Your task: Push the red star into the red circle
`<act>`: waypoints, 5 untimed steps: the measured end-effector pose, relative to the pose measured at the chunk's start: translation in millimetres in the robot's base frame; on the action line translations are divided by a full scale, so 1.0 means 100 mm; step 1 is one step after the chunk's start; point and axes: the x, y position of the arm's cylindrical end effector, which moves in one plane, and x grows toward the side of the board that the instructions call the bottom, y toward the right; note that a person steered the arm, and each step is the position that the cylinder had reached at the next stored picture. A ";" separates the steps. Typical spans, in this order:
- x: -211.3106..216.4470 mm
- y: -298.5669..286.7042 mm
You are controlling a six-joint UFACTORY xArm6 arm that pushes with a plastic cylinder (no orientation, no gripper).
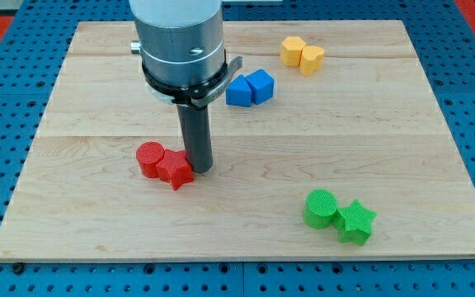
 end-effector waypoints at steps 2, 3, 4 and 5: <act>0.00 0.00; 0.00 0.00; 0.00 0.00; 0.00 -0.01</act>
